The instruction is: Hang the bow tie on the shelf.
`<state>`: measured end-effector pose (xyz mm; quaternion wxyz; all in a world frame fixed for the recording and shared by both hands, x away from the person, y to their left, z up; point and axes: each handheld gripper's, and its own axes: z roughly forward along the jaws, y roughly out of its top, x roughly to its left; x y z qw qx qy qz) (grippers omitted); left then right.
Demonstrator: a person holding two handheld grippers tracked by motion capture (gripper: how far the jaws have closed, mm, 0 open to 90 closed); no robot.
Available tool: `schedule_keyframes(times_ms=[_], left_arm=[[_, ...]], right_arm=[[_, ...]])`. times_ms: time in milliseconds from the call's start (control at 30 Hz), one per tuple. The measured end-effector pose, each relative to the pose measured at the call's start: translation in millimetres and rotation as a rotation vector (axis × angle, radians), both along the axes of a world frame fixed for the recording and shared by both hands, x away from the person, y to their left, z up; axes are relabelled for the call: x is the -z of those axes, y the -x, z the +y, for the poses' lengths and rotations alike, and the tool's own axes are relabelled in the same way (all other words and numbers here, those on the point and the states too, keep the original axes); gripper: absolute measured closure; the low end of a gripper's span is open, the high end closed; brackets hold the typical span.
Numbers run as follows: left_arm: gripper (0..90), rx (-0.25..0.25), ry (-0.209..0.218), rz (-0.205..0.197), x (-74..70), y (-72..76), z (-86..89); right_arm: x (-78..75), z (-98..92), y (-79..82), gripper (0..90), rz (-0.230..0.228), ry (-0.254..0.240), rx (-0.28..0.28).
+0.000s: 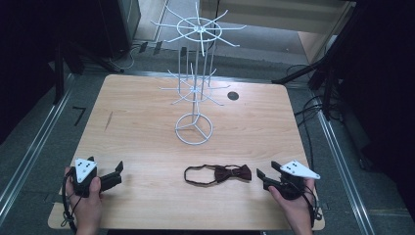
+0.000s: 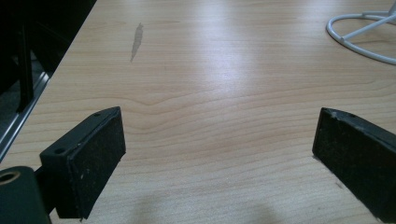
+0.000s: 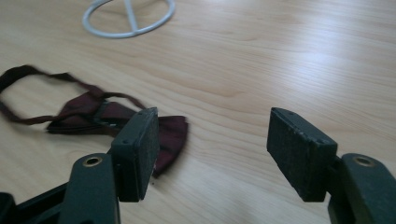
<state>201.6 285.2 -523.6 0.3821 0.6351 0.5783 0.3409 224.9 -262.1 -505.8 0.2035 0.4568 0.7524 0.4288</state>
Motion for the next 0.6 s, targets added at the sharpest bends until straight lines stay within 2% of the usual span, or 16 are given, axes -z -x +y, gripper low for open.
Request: schedule_keyframes(times_ms=[33,67,267,367,400,433,467,500,533,600], left_arm=[[3.2,0.0,0.002,0.002,0.1,-0.4,0.2],[3.2,0.001,0.005,0.006,-0.1,-0.6,0.5],[3.2,0.006,0.008,0.008,-0.1,-0.6,1.1],[3.2,0.006,0.009,0.006,-0.1,-0.5,1.2],[3.2,0.007,0.008,0.006,-0.1,-0.5,1.2],[3.3,0.007,0.008,0.006,-0.1,-0.5,1.2],[3.3,0.008,0.007,0.007,0.0,-0.9,0.9],[3.4,0.008,0.007,0.007,0.0,-0.9,0.9],[3.6,0.007,0.002,0.013,-0.1,-1.1,0.9],[4.0,0.006,0.005,0.016,-0.2,-1.2,0.9]], right_arm=[[-2.1,5.6,-1.7,35.0,0.011,0.012,-0.03],[-5.8,17.7,-5.1,34.5,0.029,0.051,-0.098],[-14.4,50.0,-17.3,32.6,0.078,0.16,-0.283],[-16.4,64.0,-22.3,31.4,0.106,0.217,-0.356],[-16.5,68.3,-24.0,31.3,0.106,0.237,-0.37],[-16.5,68.3,-24.0,31.3,0.106,0.237,-0.37],[-16.2,75.8,-28.0,30.6,0.122,0.26,-0.398],[-16.2,75.8,-28.0,30.6,0.122,0.26,-0.398],[-15.6,82.3,-32.5,30.4,0.129,0.301,-0.434],[-15.6,87.9,-36.7,29.5,0.148,0.326,-0.466]])
